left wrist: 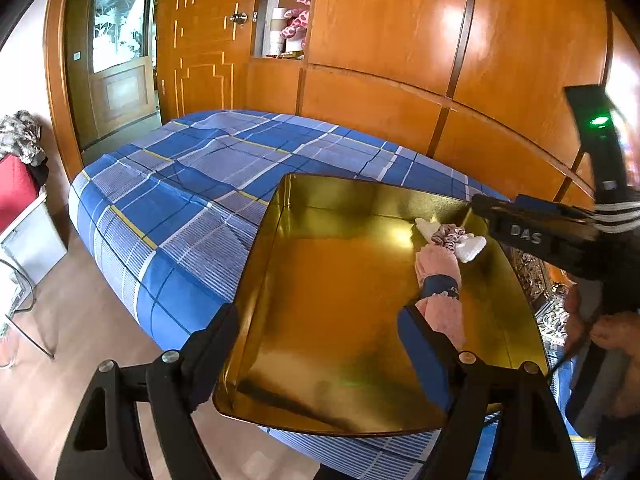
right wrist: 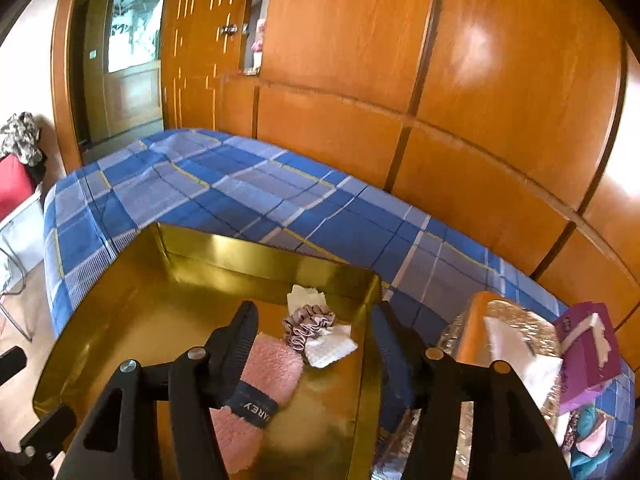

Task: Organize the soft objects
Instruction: 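Carry the brown scrunchie with white cloth onto the gold tray and open the right tool, then move both tools back over the pile of soft items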

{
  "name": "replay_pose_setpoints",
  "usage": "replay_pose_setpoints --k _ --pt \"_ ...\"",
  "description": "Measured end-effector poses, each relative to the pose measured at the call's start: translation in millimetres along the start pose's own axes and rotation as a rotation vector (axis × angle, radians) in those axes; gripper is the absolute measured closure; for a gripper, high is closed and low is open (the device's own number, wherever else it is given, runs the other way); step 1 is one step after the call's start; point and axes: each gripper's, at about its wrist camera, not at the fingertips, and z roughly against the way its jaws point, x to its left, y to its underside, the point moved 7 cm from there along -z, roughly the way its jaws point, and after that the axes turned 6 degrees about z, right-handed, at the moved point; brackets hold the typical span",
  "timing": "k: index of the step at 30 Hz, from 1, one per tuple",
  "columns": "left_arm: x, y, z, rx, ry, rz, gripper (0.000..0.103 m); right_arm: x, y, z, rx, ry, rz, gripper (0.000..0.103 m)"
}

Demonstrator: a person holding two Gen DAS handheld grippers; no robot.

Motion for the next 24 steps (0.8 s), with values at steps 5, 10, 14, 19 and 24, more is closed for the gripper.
replay_pose_setpoints --k 5,10,14,19,24 --pt "-6 0 5 -0.011 0.013 -0.014 0.021 -10 -3 33 -0.047 0.033 -0.030 0.043" --pt "-19 1 12 -0.020 0.035 -0.045 0.021 -21 -5 63 -0.097 0.068 -0.040 0.043" --pt "-32 3 17 -0.025 0.054 -0.072 0.021 -37 -3 88 -0.141 0.103 -0.071 0.043" --pt "-48 9 20 -0.022 0.073 -0.111 0.021 -58 3 107 -0.159 0.125 -0.121 0.043" --pt "-61 12 24 -0.021 0.087 -0.129 0.021 -75 9 120 -0.174 0.143 -0.155 0.043"
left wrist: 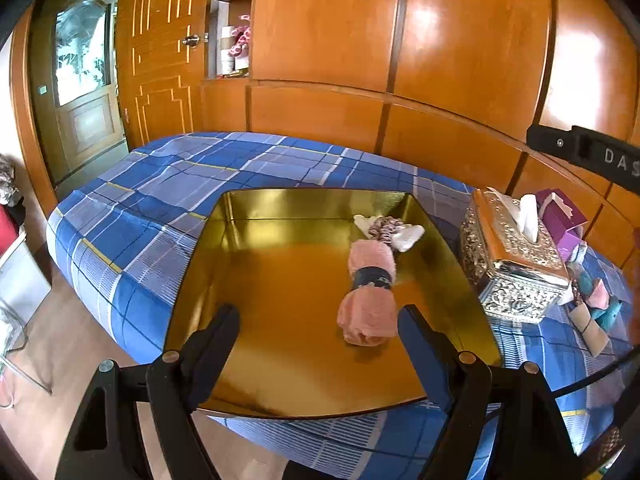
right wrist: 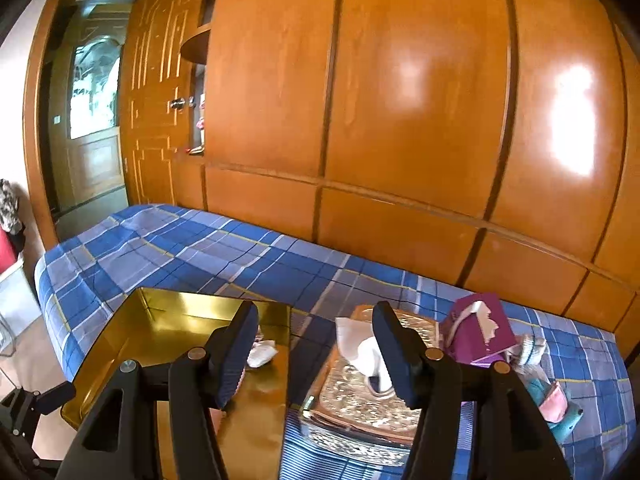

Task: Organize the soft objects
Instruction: 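Move both tools back over the pile of soft items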

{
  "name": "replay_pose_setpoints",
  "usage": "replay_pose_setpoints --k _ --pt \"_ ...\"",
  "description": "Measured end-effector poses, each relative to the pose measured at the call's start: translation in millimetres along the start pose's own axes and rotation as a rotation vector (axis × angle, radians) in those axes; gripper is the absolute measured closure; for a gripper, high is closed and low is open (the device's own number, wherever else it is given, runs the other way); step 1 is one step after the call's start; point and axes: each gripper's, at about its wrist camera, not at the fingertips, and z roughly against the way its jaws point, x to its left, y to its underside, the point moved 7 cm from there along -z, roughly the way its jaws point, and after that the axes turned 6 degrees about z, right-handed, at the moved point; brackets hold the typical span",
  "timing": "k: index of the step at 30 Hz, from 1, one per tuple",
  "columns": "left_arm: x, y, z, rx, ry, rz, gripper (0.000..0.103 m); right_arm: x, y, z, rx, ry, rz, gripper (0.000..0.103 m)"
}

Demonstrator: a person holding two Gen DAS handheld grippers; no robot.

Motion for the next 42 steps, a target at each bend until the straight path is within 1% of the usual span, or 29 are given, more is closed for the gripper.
replay_pose_setpoints --k 15,22,25,29,33,34,37,40,42 --pt "-35 -4 14 -0.024 0.032 -0.076 0.021 -40 8 20 -0.022 0.045 -0.058 0.043" --pt "-66 -10 23 -0.044 0.064 -0.153 0.021 -75 23 22 -0.003 0.095 -0.086 0.043" --pt "-85 -15 26 -0.051 0.089 -0.202 0.021 -104 40 19 0.032 0.139 -0.101 0.043" --pt "-118 -16 28 -0.057 0.116 -0.284 0.021 -156 69 13 0.099 0.220 -0.125 0.042" --pt "-155 -14 28 -0.060 0.152 -0.367 0.021 -221 100 12 0.172 0.317 -0.178 0.042" --pt "-160 -13 29 -0.061 0.157 -0.383 0.021 -242 109 13 0.191 0.353 -0.194 0.042" --pt "-186 -9 29 -0.067 0.174 -0.455 0.021 -287 129 19 0.226 0.422 -0.242 0.042" --pt "-206 -5 29 -0.066 0.198 -0.500 0.021 -335 152 26 0.261 0.500 -0.299 0.042" --pt "-220 -2 29 -0.070 0.209 -0.532 0.021 -360 165 29 0.280 0.534 -0.342 0.042"
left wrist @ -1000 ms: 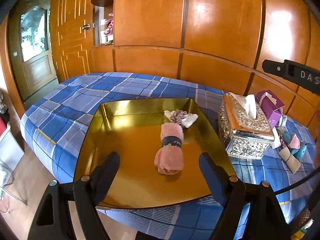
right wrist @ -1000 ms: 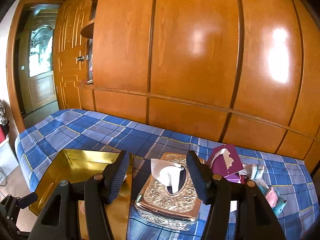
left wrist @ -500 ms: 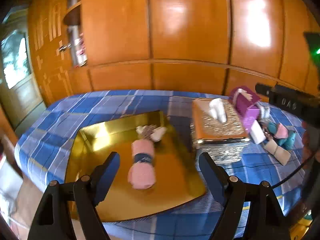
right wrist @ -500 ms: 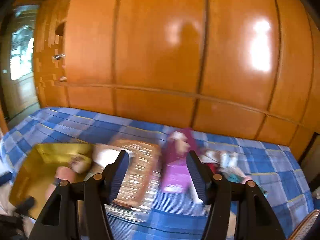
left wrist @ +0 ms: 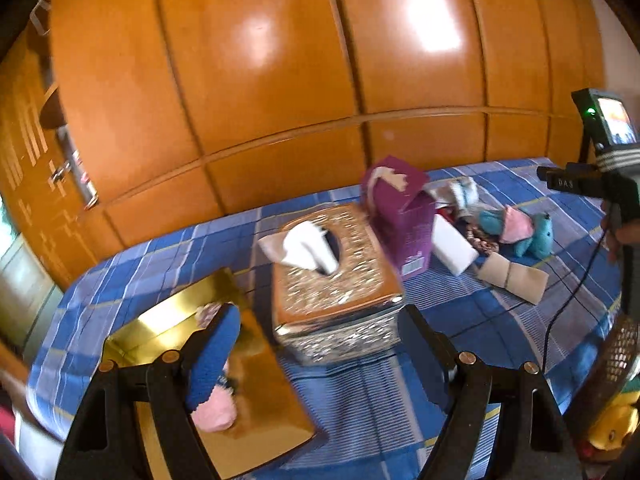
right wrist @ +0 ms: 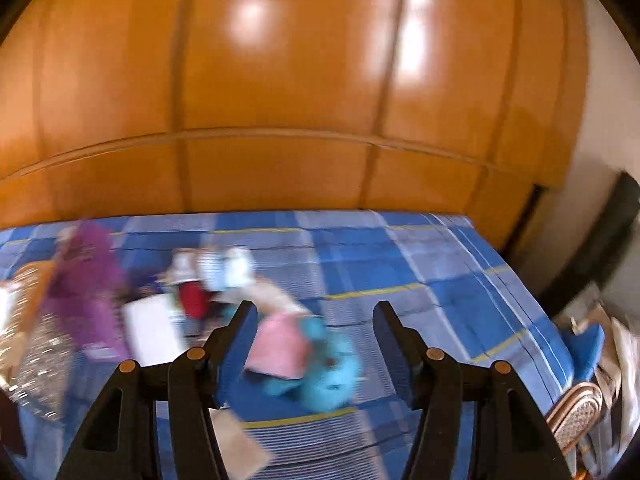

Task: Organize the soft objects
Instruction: 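Move both tools back over the pile of soft items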

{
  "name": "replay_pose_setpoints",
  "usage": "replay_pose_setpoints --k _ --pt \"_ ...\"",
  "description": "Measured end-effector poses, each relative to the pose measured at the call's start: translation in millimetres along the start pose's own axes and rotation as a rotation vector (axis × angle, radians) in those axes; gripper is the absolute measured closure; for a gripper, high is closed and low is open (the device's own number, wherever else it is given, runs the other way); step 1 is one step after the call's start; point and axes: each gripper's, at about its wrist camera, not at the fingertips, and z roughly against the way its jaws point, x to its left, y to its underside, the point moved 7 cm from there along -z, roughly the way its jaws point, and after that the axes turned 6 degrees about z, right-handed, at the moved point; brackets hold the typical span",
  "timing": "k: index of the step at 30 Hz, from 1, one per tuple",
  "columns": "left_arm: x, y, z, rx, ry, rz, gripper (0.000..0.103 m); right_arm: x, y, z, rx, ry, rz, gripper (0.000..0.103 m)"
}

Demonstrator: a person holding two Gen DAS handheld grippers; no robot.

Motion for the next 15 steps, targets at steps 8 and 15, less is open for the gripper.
replay_pose_setpoints --k 8,15 --pt "-44 -12 -9 -0.005 0.039 -0.107 0.021 -69 15 -36 0.034 0.051 -0.239 0.042" --pt "-75 -18 -17 0.000 0.072 -0.169 0.021 -76 23 -45 0.061 -0.006 -0.327 0.042"
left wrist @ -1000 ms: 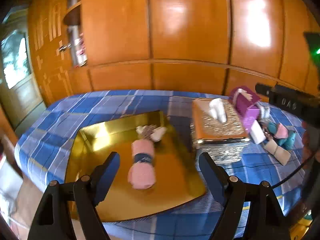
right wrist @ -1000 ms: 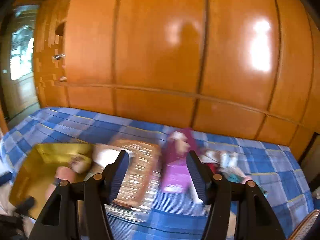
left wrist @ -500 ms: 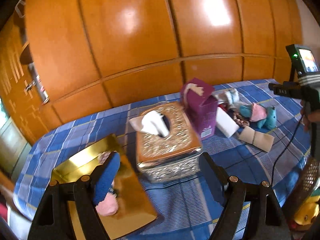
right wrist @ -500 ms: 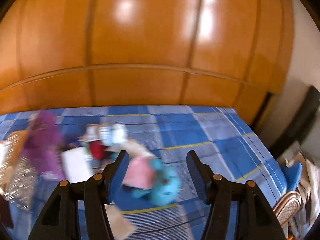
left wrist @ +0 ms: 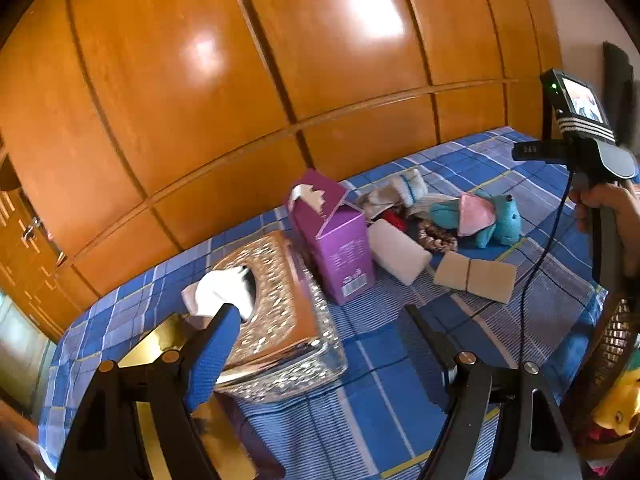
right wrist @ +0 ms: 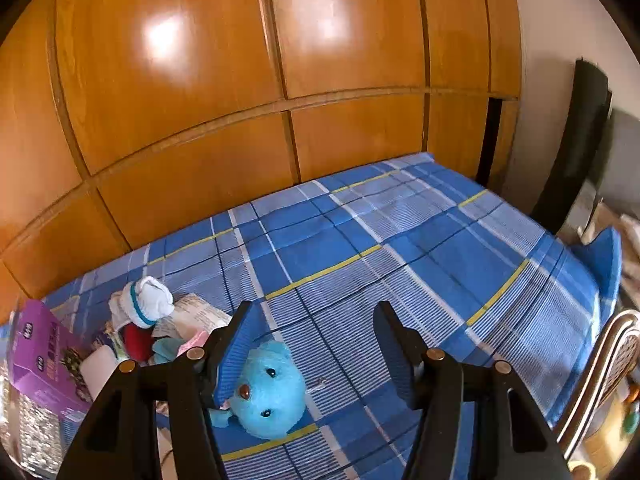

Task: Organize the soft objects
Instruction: 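Move both tools back over the pile of soft items, then grasp the tan bandage roll with the left tool while the right tool grasps the blue teddy bear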

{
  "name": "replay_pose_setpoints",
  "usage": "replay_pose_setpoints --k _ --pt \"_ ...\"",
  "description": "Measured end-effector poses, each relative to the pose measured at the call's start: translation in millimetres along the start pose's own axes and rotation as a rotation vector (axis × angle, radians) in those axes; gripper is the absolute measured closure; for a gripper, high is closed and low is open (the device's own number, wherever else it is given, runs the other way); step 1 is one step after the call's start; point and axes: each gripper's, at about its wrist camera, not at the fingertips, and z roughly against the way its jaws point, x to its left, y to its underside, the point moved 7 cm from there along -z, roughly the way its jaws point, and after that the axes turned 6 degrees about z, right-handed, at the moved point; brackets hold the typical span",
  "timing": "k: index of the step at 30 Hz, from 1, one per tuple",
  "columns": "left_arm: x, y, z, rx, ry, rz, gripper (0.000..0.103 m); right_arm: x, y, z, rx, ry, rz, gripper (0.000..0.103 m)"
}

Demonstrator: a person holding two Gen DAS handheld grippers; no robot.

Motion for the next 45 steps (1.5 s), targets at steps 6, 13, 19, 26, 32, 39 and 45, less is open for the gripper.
replay_pose_setpoints --k 6,13,19,26,32,39,45 --pt "-26 -12 -8 -0.003 0.033 -0.050 0.021 -13 1 -6 0.017 -0.035 -0.084 0.042" --pt "-59 -25 -16 -0.009 0.074 -0.100 0.021 -23 4 -8 0.036 -0.078 -0.159 0.042" --pt "-83 -31 -28 0.012 0.120 -0.121 0.021 -25 5 -8 0.033 -0.101 -0.187 0.042" --pt "-114 -21 -64 0.171 0.293 -0.029 0.032 -32 5 -9 0.042 -0.133 -0.248 0.042" --pt "-138 -5 -92 0.288 0.359 0.031 0.036 -29 6 -12 0.054 -0.153 -0.240 0.042" --pt "-145 8 -135 0.461 0.406 0.252 0.036 -28 7 -12 0.058 -0.174 -0.248 0.042" --pt "-148 3 -166 0.528 0.422 0.435 0.034 -25 8 -13 0.065 -0.178 -0.237 0.041"
